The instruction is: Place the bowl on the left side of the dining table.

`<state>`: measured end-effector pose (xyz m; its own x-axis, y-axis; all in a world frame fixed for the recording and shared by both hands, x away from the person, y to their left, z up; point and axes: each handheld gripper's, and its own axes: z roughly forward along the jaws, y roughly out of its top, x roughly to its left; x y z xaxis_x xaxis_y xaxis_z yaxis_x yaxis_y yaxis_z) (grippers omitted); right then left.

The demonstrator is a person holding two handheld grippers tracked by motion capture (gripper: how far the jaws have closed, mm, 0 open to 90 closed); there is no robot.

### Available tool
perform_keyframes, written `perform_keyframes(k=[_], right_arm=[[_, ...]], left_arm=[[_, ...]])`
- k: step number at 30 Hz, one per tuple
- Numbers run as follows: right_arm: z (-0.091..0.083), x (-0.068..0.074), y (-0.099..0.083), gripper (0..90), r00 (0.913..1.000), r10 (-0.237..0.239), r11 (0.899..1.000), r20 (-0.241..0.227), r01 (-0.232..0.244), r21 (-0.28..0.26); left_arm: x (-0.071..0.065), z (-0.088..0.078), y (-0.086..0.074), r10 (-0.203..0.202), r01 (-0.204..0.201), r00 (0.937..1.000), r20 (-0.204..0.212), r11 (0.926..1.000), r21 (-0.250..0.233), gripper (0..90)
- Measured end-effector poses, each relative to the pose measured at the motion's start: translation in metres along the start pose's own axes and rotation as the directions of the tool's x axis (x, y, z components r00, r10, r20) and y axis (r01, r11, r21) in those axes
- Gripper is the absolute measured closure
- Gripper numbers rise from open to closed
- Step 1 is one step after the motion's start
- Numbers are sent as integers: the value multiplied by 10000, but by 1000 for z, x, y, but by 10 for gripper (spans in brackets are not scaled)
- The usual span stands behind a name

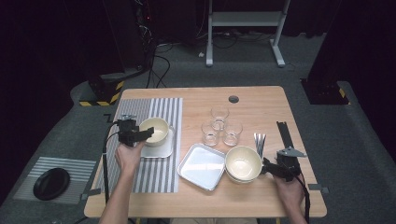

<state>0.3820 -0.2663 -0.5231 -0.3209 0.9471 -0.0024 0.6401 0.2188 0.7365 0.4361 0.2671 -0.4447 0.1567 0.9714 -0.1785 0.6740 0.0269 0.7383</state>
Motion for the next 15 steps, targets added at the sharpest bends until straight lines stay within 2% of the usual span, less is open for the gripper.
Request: perform_keyframes(k=[7, 8, 15], right_arm=[[0, 0, 0, 379, 10000, 4, 10000, -3, -4, -2], [0, 0, 0, 379, 10000, 4, 10000, -2, -4, 0], [0, 0, 0, 380, 10000, 72, 10000, -20, -72, 35]], left_arm=[[-8, -3, -3, 156, -153, 9995, 281, 9998, -93, 302], [-9, -5, -4, 419, -416, 9986, 309, 9991, -122, 299], [-12, -8, -6, 511, -506, 9978, 411, 9986, -121, 289]])
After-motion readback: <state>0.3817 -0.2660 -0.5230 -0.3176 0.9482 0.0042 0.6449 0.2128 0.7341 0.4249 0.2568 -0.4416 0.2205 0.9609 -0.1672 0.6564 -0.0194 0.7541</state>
